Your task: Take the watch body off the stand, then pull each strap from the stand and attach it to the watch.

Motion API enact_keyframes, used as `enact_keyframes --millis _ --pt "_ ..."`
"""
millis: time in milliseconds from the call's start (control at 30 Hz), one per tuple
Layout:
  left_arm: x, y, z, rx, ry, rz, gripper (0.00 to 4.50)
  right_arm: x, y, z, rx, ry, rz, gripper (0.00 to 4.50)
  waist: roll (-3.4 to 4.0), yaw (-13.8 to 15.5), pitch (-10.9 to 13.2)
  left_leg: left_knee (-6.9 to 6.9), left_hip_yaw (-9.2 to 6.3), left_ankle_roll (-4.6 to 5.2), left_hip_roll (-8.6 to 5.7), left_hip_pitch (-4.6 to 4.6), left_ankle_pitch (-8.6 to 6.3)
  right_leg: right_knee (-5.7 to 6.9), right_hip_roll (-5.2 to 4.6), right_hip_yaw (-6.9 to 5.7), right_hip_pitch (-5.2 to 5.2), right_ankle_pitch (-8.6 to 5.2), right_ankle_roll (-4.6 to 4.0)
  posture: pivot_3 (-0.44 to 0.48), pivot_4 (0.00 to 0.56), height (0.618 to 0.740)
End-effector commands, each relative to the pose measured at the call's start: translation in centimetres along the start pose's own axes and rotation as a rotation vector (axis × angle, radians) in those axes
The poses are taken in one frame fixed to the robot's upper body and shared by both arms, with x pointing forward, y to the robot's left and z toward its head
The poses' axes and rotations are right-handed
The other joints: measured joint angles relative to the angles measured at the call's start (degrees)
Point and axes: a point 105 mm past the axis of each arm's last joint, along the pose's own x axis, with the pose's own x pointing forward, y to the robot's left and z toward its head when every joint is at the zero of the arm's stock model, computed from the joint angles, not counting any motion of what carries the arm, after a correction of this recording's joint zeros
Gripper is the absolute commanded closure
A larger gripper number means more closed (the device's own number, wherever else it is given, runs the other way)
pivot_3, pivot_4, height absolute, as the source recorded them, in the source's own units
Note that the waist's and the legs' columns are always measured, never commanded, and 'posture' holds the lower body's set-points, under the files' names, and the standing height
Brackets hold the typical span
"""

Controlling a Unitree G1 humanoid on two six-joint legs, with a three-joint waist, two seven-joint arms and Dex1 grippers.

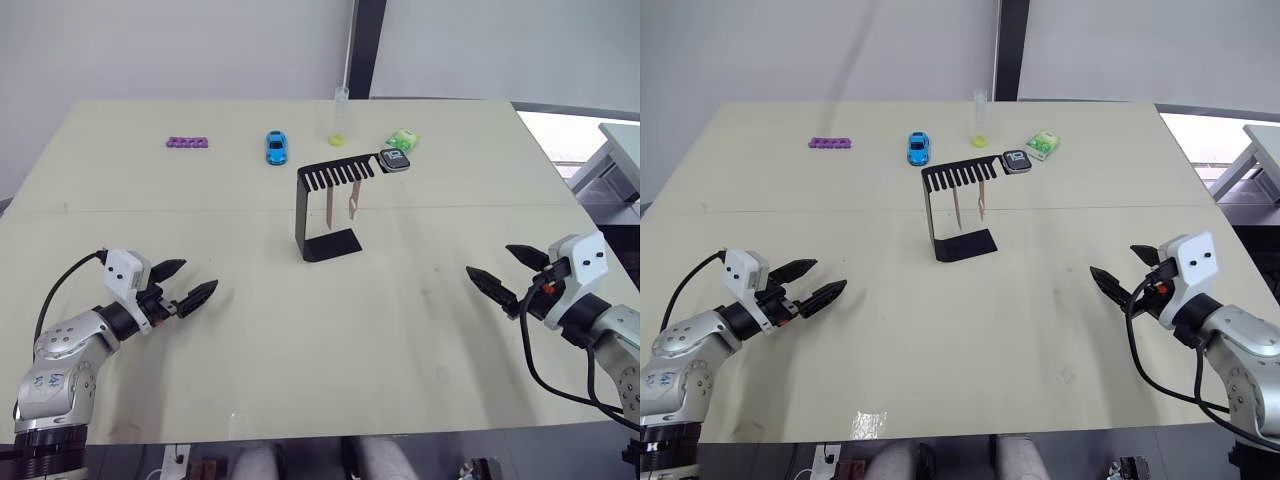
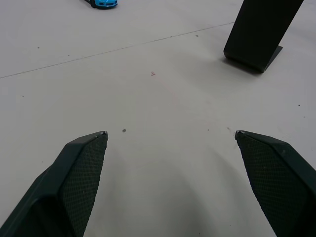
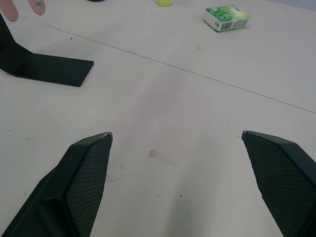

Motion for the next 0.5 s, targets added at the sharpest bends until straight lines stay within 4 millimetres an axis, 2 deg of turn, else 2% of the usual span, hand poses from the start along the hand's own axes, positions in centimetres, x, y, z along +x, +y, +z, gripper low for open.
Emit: enact_keyframes --millis 33,500 --pt "-0.2 -0.1 1.5 0.042 -0.042 0.016 0.0 0.0 -0.2 1.2 -0.038 -0.03 -0.016 0.04 0.0 0.0 0.0 0.0 0.0 0.0 0.0 0.0 0.0 0.0 0.0 0.0 0.0 0.0 0.0 0.0 0.15 0.74" --pt "0.4 -0.9 2.1 0.045 -0.051 0.017 0.0 1.2 0.0 1.7 -0.045 -0.04 -0.057 0.04 0.0 0.0 0.0 0.0 -0.01 0.0 0.0 0.0 0.0 0.03 0.0 0.0 0.0 0.0 0.0 0.0 0.15 0.74"
